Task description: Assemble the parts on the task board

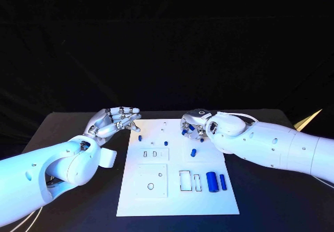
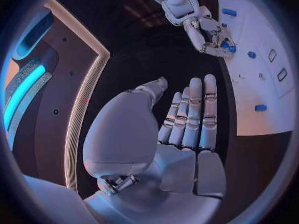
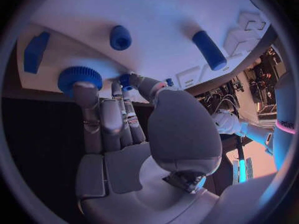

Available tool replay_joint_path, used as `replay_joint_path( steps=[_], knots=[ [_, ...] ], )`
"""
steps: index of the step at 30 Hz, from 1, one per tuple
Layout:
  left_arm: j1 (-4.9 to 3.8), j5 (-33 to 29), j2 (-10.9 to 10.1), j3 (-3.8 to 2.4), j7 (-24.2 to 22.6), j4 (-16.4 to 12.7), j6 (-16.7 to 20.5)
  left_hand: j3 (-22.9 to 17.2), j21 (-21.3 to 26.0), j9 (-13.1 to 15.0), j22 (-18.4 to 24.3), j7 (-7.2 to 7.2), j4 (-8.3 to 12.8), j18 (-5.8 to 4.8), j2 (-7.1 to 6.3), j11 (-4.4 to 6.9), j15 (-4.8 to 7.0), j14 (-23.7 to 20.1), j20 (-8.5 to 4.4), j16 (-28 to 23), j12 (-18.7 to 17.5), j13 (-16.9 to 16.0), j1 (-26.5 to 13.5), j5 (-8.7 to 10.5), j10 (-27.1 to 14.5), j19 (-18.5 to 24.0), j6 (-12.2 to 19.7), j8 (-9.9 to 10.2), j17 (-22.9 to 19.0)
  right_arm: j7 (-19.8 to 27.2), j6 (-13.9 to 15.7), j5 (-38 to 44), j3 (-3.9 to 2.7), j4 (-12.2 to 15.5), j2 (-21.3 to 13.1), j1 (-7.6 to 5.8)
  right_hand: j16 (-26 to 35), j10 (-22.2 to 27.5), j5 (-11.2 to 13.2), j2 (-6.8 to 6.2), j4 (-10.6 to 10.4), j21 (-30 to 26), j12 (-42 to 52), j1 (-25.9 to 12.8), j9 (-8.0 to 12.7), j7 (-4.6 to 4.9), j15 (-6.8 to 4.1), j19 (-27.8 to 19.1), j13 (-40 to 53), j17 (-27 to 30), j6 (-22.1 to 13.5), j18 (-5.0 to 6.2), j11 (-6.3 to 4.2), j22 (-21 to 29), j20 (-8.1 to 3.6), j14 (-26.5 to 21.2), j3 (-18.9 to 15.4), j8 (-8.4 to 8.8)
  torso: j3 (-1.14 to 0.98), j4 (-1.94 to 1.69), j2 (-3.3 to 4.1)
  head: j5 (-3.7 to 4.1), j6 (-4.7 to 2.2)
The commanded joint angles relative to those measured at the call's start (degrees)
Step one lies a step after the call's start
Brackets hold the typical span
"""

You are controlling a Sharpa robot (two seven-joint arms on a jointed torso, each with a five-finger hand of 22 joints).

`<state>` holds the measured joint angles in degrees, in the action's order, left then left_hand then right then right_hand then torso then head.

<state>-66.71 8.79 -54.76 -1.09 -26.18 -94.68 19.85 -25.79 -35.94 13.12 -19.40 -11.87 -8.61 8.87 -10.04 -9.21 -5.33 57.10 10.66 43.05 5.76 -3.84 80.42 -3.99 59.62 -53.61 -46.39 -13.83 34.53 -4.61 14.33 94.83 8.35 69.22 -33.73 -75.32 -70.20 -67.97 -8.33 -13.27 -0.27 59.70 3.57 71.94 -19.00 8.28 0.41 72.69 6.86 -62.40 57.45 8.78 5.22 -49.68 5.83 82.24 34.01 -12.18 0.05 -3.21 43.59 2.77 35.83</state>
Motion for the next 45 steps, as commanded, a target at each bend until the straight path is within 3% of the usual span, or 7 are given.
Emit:
replay_joint_path(
  steps=[1, 7, 15, 25, 37, 43, 45],
  knots=[
    [-0.09, -0.1, 0.1, -0.05, 0.0, 0.0, -0.2, -2.7, -1.0, 1.1, -1.1, -0.89, 0.5, 1.23, 0.12, 0.07, 0.13, -0.7, -0.21, 1.1, -0.5, -1.0, -1.6, -0.30, 0.4, 1.4, 0.0, 0.5, 1.0, 0.4, 0.7, -0.3, 0.00, 0.0, 0.1, 0.08, -1.8, -2.0, -0.5, 1.27, -1.4, 2.1, 0.8, 0.4, -1.2, -0.16, -0.41, 2.4, 1.3, -1.9, 1.4, -1.78, -0.72, -2.2, -0.18, 1.8, 0.8, -0.91, -0.02, 0.00, 0.16, 0.00, -0.04],
    [-0.10, -0.1, 0.0, -0.05, 0.3, 0.1, -0.3, -2.7, -1.0, 1.1, -1.1, -0.89, 0.5, 1.23, 0.12, 0.07, 0.13, -0.7, -0.21, 1.1, -0.5, -1.0, -1.6, -0.30, 0.4, 1.4, 0.0, 0.5, 1.0, 0.5, 2.5, -0.4, 0.00, 0.1, 0.0, 0.10, -4.4, -4.9, 1.1, 3.76, -1.0, 5.7, 0.9, 1.3, -3.4, -1.38, -1.45, 3.9, 2.1, -5.0, 3.3, -2.45, -1.88, -6.9, -0.94, 2.9, 2.8, -2.81, -0.04, 0.00, 0.29, 0.03, -0.09],
    [-0.12, -0.1, 0.0, -0.05, 0.5, 0.2, -0.4, -2.9, -1.2, 1.2, -1.3, -0.93, 0.7, 1.26, 0.30, 0.04, 0.13, -0.8, -0.18, 1.3, -0.5, -1.0, -1.4, -0.31, 0.3, 1.6, 0.0, 0.5, 1.0, -0.2, 5.1, -0.3, -0.01, 0.4, 0.1, 0.12, -5.5, -6.6, 1.6, 4.75, 0.4, 7.5, 0.8, 1.9, -6.0, -1.88, -2.02, 4.4, 2.8, -6.4, 3.6, -2.74, -2.50, -9.3, -1.43, 3.4, 3.6, -4.70, 0.00, -0.08, 0.38, 0.07, -0.16],
    [-0.19, -0.1, 0.0, -0.05, 0.7, 0.4, -0.3, -3.1, -1.6, 1.2, -1.6, -1.01, 1.0, 1.29, 0.36, -0.01, 0.10, -1.0, -0.15, 1.5, -0.5, -1.0, -1.1, -0.30, 0.2, 1.9, 0.1, 0.5, 1.0, -2.4, 8.5, -0.2, -0.04, 0.4, 1.2, 0.11, -5.8, -7.2, 1.8, 4.69, 1.0, 8.2, 0.6, 1.6, -7.4, -2.11, -2.19, 4.6, 3.1, -6.8, 3.5, -2.87, -2.69, -10.3, -1.60, 3.5, 3.6, -5.74, 0.02, -0.10, 0.56, -0.12, -0.36],
    [-0.41, -0.2, 0.4, -0.05, 0.9, 0.9, -0.4, -3.2, -1.8, 1.3, -1.7, -1.04, 1.2, 1.30, 0.41, -0.04, 0.09, -1.1, -0.13, 1.6, -0.5, -1.0, -1.0, -0.31, 0.2, 2.1, 0.1, 0.6, 0.9, -5.0, 11.6, 0.4, -0.08, -2.9, 5.2, 0.11, -6.0, -6.9, 2.0, 4.64, 0.8, 8.4, 0.3, 0.8, -8.1, -2.15, -2.13, 4.7, 3.1, -7.0, 3.1, -2.94, -2.61, -10.7, -1.59, 3.5, 3.5, -6.01, 0.01, -0.32, 0.74, -0.08, -0.63],
    [-0.67, -0.3, 0.6, -0.05, 0.9, 0.9, -0.4, -3.2, -1.8, 1.3, -1.7, -1.04, 1.2, 1.30, 0.41, -0.04, 0.09, -1.1, -0.13, 1.6, -0.5, -1.0, -1.0, -0.31, 0.2, 2.1, 0.1, 0.6, 0.9, -5.5, 12.8, 0.3, -0.12, -4.1, 6.9, 0.10, -6.2, -6.9, 1.9, 4.67, 0.8, 8.8, 0.3, 0.7, -8.2, -2.17, -2.13, 4.8, 3.1, -7.3, 3.0, -3.02, -2.61, -11.2, -1.58, 3.6, 3.5, -6.05, 0.19, -0.61, 0.93, -0.05, -0.80],
    [-0.95, -0.3, 0.5, -0.05, 0.9, 0.8, -0.3, -3.2, -1.8, 1.3, -1.7, -1.04, 1.2, 1.30, 0.41, -0.04, 0.09, -1.1, -0.13, 1.6, -0.5, -1.0, -1.0, -0.31, 0.2, 2.1, 0.1, 0.6, 0.9, -5.6, 13.3, 0.3, -0.16, -4.3, 7.3, 0.09, -6.3, -6.9, 1.8, 4.63, 0.7, 9.0, 0.2, 0.5, -8.4, -2.15, -2.12, 5.0, 3.1, -7.4, 2.8, -3.07, -2.59, -11.5, -1.58, 3.7, 3.5, -6.08, 0.12, -0.50, 1.15, -0.18, -1.05]
  ],
)
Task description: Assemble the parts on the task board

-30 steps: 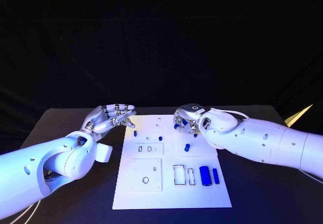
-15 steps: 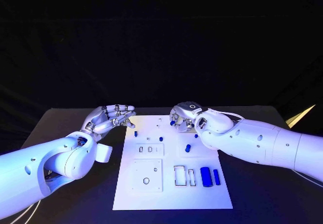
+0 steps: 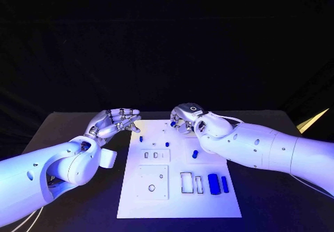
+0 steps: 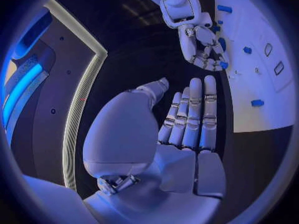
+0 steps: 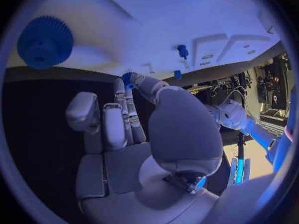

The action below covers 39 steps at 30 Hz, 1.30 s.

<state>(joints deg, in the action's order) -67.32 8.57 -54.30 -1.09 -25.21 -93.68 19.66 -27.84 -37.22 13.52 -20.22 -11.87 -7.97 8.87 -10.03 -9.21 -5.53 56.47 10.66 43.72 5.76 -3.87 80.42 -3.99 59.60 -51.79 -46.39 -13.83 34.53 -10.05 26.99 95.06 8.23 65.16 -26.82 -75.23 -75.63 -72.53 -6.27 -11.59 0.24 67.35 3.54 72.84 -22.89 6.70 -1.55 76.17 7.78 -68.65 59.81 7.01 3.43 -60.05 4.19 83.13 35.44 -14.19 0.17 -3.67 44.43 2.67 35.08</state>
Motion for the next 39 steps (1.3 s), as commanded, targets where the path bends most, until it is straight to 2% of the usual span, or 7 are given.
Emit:
replay_joint_path(
  steps=[1, 5, 11, 17, 21, 25, 39],
  knots=[
    [-0.47, -0.1, 0.0, -0.05, 0.0, -0.3, -0.1, -1.2, -0.5, 0.9, -0.9, -1.04, 0.5, 1.30, 0.41, -0.03, 0.29, -0.5, -0.12, 0.9, -0.5, -1.0, -1.0, -0.31, 0.2, 0.3, 0.1, 0.6, 0.9, -0.2, 0.8, 0.1, -0.06, -0.3, 0.6, 0.00, -0.9, -2.3, -0.3, 2.94, 0.2, 1.4, 0.2, -0.4, -4.5, -0.57, -0.16, 1.5, 2.2, -1.2, 0.4, -1.32, -0.79, -1.2, 0.07, 2.8, 2.0, -4.08, 0.06, -0.06, 0.35, -0.17, -0.30],
    [-0.74, -0.1, 0.0, -0.05, 0.0, -0.3, 0.0, -1.2, -0.5, 0.9, -0.9, -1.04, 0.5, 1.30, 0.41, -0.03, 0.29, -0.5, -0.12, 0.9, -0.5, -1.0, -1.0, -0.31, 0.2, 0.3, 0.1, 0.6, 0.9, -0.2, 1.1, 0.1, -0.10, -0.9, 1.4, 0.01, -1.0, -2.3, -0.4, 2.93, 0.2, 1.4, 0.2, -0.5, -4.6, -0.56, -0.15, 1.5, 2.2, -1.2, 0.4, -1.32, -0.78, -1.2, 0.07, 2.8, 2.1, -4.08, 0.09, -0.12, 0.41, -0.21, 0.05],
    [-0.94, -0.2, 0.1, -0.04, 0.1, -0.1, 0.0, -1.2, -0.7, 0.9, -1.1, -1.08, 0.6, 1.30, 0.41, -0.06, 0.26, -0.6, -0.10, 1.0, -0.5, -1.0, -0.9, -0.31, 0.1, 0.4, 0.2, 0.6, 0.9, -0.1, 1.6, 0.1, -0.11, -1.6, 2.2, 0.04, -1.1, -2.1, -0.4, 2.89, 0.2, 1.4, 0.1, -0.6, -4.7, -0.51, -0.12, 1.5, 2.2, -1.4, 0.2, -1.31, -0.73, -1.3, 0.09, 2.8, 2.1, -4.07, 0.25, -0.28, 0.55, -0.04, -0.44],
    [-1.02, -0.2, 0.3, -0.04, 0.1, -0.1, 0.0, -1.2, -0.7, 0.9, -1.1, -1.08, 0.6, 1.30, 0.41, -0.06, 0.26, -0.6, -0.10, 1.0, -0.5, -1.0, -0.9, -0.31, 0.1, 0.4, 0.2, 0.6, 0.9, 0.0, 1.7, -0.1, -0.12, -2.5, 2.8, 0.05, -1.3, -1.9, -0.5, 2.88, 0.2, 1.5, 0.1, -0.7, -4.8, -0.47, -0.10, 1.5, 2.2, -1.6, 0.1, -1.34, -0.70, -1.4, 0.10, 2.9, 2.2, -4.07, 0.21, -0.48, 0.63, -0.17, -0.40],
    [-1.04, -0.2, 0.4, -0.04, 0.1, -0.1, 0.0, -1.2, -0.7, 0.9, -1.1, -1.08, 0.6, 1.30, 0.41, -0.06, 0.26, -0.6, -0.10, 1.0, -0.5, -1.0, -0.9, -0.31, 0.1, 0.4, 0.2, 0.6, 0.9, 0.3, 1.4, -0.3, -0.12, -3.2, 3.3, 0.09, -1.3, -1.9, -0.5, 2.86, 0.2, 1.5, 0.1, -0.7, -4.8, -0.45, -0.08, 1.5, 2.1, -1.7, 0.0, -1.33, -0.68, -1.4, 0.11, 2.9, 2.2, -4.06, 0.32, -0.59, 0.70, -0.37, -0.21],
    [-1.05, -0.2, 0.4, -0.04, 0.1, -0.1, -0.1, -1.2, -0.7, 0.9, -1.1, -1.08, 0.6, 1.30, 0.41, -0.06, 0.26, -0.6, -0.10, 1.0, -0.5, -1.0, -0.9, -0.31, 0.1, 0.4, 0.2, 0.6, 0.9, 0.3, 1.0, -0.3, -0.12, -3.8, 3.6, 0.13, -1.3, -1.9, -0.5, 2.86, 0.2, 1.5, 0.1, -0.7, -4.8, -0.45, -0.08, 1.5, 2.1, -1.7, 0.0, -1.33, -0.68, -1.4, 0.11, 2.9, 2.2, -4.06, 0.19, -0.39, 0.74, -0.57, -0.10],
    [-1.12, -0.2, 0.5, -0.04, 0.2, -0.2, -0.1, -1.2, -0.7, 0.9, -1.1, -1.08, 0.6, 1.30, 0.41, -0.06, 0.26, -0.6, -0.10, 1.0, -0.5, -1.0, -0.9, -0.31, 0.1, 0.4, 0.2, 0.6, 0.9, 0.3, -0.5, -0.4, -0.12, -5.3, 4.3, 0.16, -1.4, -1.4, -0.4, 2.72, 0.1, 1.3, 0.0, -1.2, -5.1, -0.31, 0.06, 1.3, 2.1, -1.7, -0.5, -1.28, -0.50, -1.2, 0.21, 2.9, 2.2, -3.99, 0.13, -0.34, 0.84, -0.69, -0.04]
  ],
)
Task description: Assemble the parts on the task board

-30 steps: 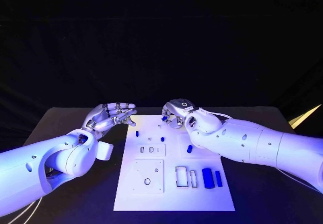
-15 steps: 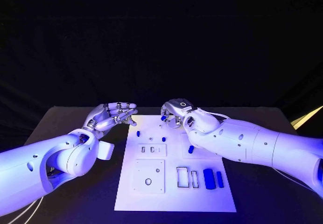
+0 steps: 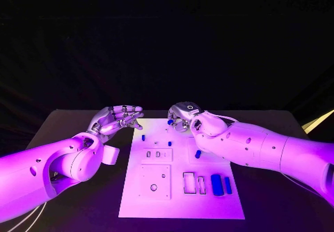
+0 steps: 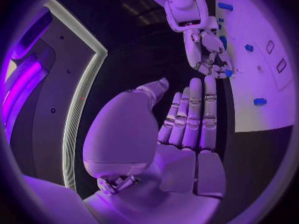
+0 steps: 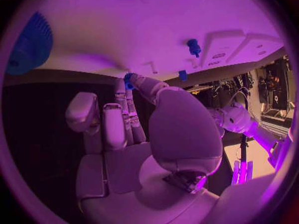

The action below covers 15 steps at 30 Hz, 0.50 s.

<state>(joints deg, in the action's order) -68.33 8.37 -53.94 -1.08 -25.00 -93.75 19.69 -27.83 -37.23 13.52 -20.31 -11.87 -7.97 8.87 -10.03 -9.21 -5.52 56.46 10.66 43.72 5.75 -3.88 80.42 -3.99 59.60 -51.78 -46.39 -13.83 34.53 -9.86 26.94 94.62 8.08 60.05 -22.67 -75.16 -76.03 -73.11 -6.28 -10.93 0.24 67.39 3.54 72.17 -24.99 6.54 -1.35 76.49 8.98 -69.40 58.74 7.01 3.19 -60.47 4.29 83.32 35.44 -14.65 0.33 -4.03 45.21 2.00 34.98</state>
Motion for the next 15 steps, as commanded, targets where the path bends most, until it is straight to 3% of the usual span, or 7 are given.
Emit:
replay_joint_path(
  steps=[1, 15],
  knots=[
    [-0.11, 0.0, 0.2, -0.05, -0.1, -0.2, -0.2, -1.2, -0.7, 0.9, -1.0, -1.08, 0.6, 1.30, 0.41, -0.06, 0.26, -0.6, -0.11, 1.0, -0.5, -1.0, -0.9, -0.31, 0.1, 0.4, 0.2, 0.6, 0.9, 0.1, -0.5, 0.1, 0.04, -0.2, 0.2, 0.09, -1.0, -0.8, -0.4, 2.05, 0.1, 1.3, 0.0, -0.5, -3.0, -0.15, -0.14, 1.0, 0.9, -1.0, 0.6, -1.28, -0.26, -0.8, 0.11, 2.7, 2.2, -3.54, -0.02, 0.02, 0.05, -0.02, 0.07],
    [-0.17, 0.0, 0.2, -0.05, 0.0, -0.1, -0.2, -1.2, -0.9, 0.9, -1.1, -1.11, 0.7, 1.30, 0.40, -0.10, 0.22, -0.7, -0.08, 1.1, -0.5, -1.0, -0.9, -0.29, 0.0, 0.6, 0.2, 0.6, 0.9, 0.3, 0.0, -0.2, 0.04, -0.7, 0.9, 0.10, -0.9, 0.2, -0.2, 1.87, -0.1, 1.1, -0.1, -0.9, -3.3, 0.11, 0.09, 0.8, 0.7, -0.9, 0.0, -1.24, 0.03, -0.7, 0.29, 2.6, 2.5, -3.28, -0.02, -0.03, 0.16, -0.06, 0.04]
  ],
)
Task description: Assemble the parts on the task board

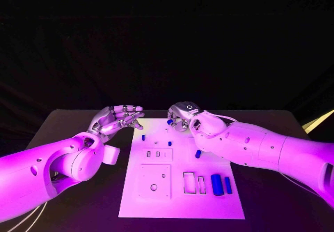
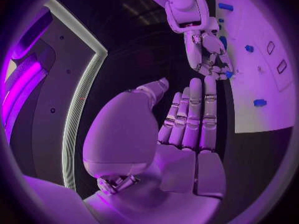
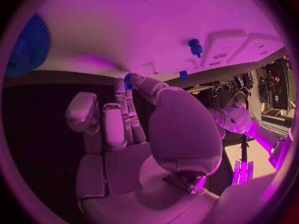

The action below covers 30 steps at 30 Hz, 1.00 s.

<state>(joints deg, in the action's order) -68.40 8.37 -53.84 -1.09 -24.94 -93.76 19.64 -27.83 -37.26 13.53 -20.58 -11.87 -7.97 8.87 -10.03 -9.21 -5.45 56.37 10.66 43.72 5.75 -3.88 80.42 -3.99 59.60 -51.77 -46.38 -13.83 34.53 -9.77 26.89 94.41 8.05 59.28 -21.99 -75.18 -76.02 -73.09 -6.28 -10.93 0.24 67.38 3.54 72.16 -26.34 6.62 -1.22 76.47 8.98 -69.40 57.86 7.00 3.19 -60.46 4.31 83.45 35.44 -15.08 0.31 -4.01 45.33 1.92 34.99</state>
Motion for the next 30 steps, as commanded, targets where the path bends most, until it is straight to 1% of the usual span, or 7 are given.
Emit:
replay_joint_path(
  steps=[1, 7, 12, 22, 24, 27, 30],
  knots=[
    [-0.10, 0.0, 0.1, -0.04, 0.0, -0.1, -0.2, -1.2, -0.9, 0.9, -0.9, -1.11, 0.7, 1.30, 0.40, -0.10, 0.15, -0.6, -0.08, 1.1, -0.5, -1.0, -0.9, -0.29, 0.0, 0.5, 0.2, 0.6, 0.9, 0.2, 0.1, -0.1, 0.06, 0.1, 0.2, 0.11, -0.9, 0.4, -0.2, 1.81, -0.1, 1.1, -0.1, -0.9, -1.9, 0.07, 0.00, 0.8, 0.7, -0.9, 0.7, -1.24, 0.06, -0.8, 0.29, 2.5, 2.5, -2.80, 0.02, -0.06, 0.05, 0.00, 0.03],
    [-0.13, 0.0, 0.1, -0.04, 0.0, 0.0, -0.2, -1.2, -0.9, 0.9, -0.9, -1.11, 0.7, 1.30, 0.40, -0.10, 0.15, -0.6, -0.08, 1.1, -0.5, -1.0, -0.9, -0.29, 0.0, 0.5, 0.2, 0.6, 0.9, 0.2, 0.7, -0.2, 0.06, 0.1, 0.3, 0.12, -1.0, 1.3, -0.1, 1.44, -0.1, 1.0, -0.1, -1.2, -2.0, 0.40, 0.25, 0.6, 0.5, -0.9, 0.1, -1.21, 0.38, -0.7, 0.49, 2.5, 2.7, -2.41, 0.01, 0.03, 0.07, -0.17, 0.02],
    [-0.15, 0.0, 0.1, -0.04, 0.1, 0.0, -0.3, -1.2, -0.9, 0.9, -0.9, -1.11, 0.7, 1.30, 0.40, -0.10, 0.15, -0.6, -0.08, 1.1, -0.5, -1.0, -0.9, -0.29, 0.0, 0.5, 0.2, 0.6, 0.9, 0.2, 1.1, -0.4, 0.06, -0.1, 0.3, 0.12, -1.0, 3.7, 0.1, 0.73, -0.2, 0.8, -0.1, -1.7, -2.0, 1.18, 0.87, 0.3, -0.1, -0.9, -1.2, -1.16, 1.15, -0.7, 1.02, 2.4, 3.2, -1.39, -0.03, 0.02, 0.08, -0.17, 0.04],
    [-0.19, 0.0, 0.0, -0.04, 0.2, 0.0, -0.3, -1.3, -1.0, 0.9, -1.0, -1.13, 0.7, 1.30, 0.41, -0.12, 0.12, -0.7, -0.06, 1.1, -0.5, -1.0, -1.0, -0.28, 0.0, 0.7, 0.3, 0.6, 0.9, 0.3, 0.9, -0.8, 0.06, -0.1, 0.5, 0.11, -0.9, 4.7, 0.3, 0.07, -0.3, 0.5, -0.1, -2.0, -1.9, 1.55, 1.18, 0.1, -0.3, -0.7, -1.9, -1.07, 1.50, -0.5, 1.33, 2.3, 3.3, -0.73, -0.02, 0.01, 0.14, -0.25, 0.15],
    [-0.19, 0.0, 0.0, -0.04, 0.2, 0.0, -0.3, -1.3, -1.0, 0.9, -1.0, -1.13, 0.7, 1.30, 0.41, -0.12, 0.12, -0.7, -0.06, 1.1, -0.5, -1.0, -1.0, -0.28, 0.0, 0.7, 0.3, 0.6, 0.9, 0.3, 0.7, -0.9, 0.07, -0.2, 0.5, 0.11, -0.3, 6.1, 0.8, -0.52, -0.5, -0.7, -0.1, -2.4, -1.6, 1.92, 1.55, -0.7, -0.6, 0.2, -2.8, -0.79, 1.89, 0.8, 1.63, 1.9, 3.3, 0.10, -0.04, 0.01, 0.16, -0.24, 0.17],
    [-0.20, 0.0, 0.0, -0.04, 0.2, 0.0, -0.3, -1.3, -1.0, 0.9, -1.0, -1.13, 0.7, 1.30, 0.41, -0.12, 0.12, -0.7, -0.06, 1.1, -0.5, -1.0, -1.0, -0.28, 0.0, 0.7, 0.3, 0.6, 0.9, 0.3, 0.3, -1.1, 0.07, -0.5, 0.7, 0.12, 1.2, 9.2, 2.8, -1.64, -0.8, -3.2, 0.0, -2.8, -0.9, 2.37, 2.11, -2.4, -1.5, 2.2, -5.2, -0.21, 2.49, 3.5, 2.21, 1.0, 2.9, 2.24, -0.02, 0.00, 0.17, -0.25, 0.20],
    [-0.21, 0.0, 0.0, -0.04, 0.2, 0.0, -0.3, -1.3, -1.2, 0.9, -1.1, -1.15, 0.8, 1.30, 0.39, -0.16, 0.09, -0.7, -0.03, 1.2, -0.5, -1.0, -1.0, -0.27, -0.2, 0.8, 0.4, 0.7, 0.8, 0.3, -0.2, -1.2, 0.08, -0.7, 0.8, 0.14, 2.1, 10.1, 1.3, -2.04, -0.8, -4.6, 0.0, -2.8, -0.7, 2.43, 2.21, -3.2, -1.8, 3.3, -5.7, 0.10, 2.64, 4.9, 2.41, 0.5, 2.1, 3.01, -0.01, -0.02, 0.19, -0.27, 0.30]
  ],
)
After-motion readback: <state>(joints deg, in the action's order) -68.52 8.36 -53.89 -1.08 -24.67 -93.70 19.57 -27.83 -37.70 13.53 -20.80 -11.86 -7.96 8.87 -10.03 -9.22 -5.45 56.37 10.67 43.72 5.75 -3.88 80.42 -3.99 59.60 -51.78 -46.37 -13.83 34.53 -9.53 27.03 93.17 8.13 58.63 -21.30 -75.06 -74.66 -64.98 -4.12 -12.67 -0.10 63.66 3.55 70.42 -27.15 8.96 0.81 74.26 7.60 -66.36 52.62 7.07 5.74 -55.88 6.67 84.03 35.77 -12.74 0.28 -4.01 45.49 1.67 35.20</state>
